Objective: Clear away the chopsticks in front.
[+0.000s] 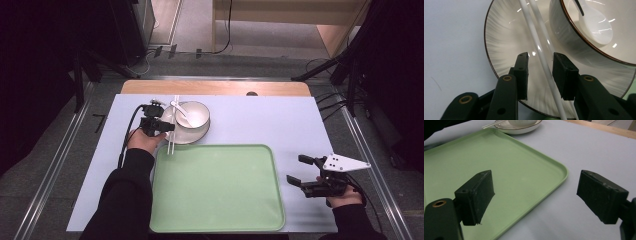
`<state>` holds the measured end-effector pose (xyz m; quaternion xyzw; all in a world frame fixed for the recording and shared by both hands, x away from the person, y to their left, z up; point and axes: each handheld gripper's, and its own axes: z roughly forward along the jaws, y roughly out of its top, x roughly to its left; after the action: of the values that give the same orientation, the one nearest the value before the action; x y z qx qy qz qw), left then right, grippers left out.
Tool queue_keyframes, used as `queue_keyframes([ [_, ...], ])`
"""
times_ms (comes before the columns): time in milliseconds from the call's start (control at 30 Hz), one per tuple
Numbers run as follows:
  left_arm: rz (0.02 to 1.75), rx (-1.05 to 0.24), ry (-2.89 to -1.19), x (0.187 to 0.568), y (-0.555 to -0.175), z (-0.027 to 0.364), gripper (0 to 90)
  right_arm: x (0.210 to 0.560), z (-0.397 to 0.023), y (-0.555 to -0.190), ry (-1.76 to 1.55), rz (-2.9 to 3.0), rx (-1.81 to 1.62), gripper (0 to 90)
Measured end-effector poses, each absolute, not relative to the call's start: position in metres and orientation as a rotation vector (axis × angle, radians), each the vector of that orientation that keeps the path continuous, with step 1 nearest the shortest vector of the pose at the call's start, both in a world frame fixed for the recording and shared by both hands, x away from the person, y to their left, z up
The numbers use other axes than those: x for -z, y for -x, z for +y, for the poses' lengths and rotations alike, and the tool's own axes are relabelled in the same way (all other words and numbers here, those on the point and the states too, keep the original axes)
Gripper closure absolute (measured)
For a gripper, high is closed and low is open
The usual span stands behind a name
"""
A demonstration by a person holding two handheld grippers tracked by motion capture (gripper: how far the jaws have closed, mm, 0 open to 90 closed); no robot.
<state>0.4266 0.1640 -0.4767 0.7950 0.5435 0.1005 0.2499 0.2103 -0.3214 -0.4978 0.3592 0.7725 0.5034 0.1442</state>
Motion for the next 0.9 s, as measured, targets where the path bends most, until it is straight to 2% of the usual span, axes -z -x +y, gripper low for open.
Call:
queue_keyframes([
  [200, 1.522, -0.264, -2.13, 0.4829, -0.4313, 0.1633, 74.5, 0.4982, -0.3198, -0.2107, -1.023, 2.236, -1.448, 14.4],
  [233, 1.533, -0.269, -2.119, 0.4839, -0.4322, 0.1629, 79.1, 0.4984, -0.3189, -0.2107, -1.019, 2.241, -1.443, 14.4],
  [400, 1.551, -0.271, -2.095, 0.4844, -0.4328, 0.163, 83.9, 0.4984, -0.3188, -0.2107, -1.021, 2.243, -1.443, 14.4],
  [900, 1.58, -0.245, -2.04, 0.4766, -0.4321, 0.1698, 85.4, 0.4981, -0.3186, -0.2107, -1.018, 2.246, -1.441, 14.4],
])
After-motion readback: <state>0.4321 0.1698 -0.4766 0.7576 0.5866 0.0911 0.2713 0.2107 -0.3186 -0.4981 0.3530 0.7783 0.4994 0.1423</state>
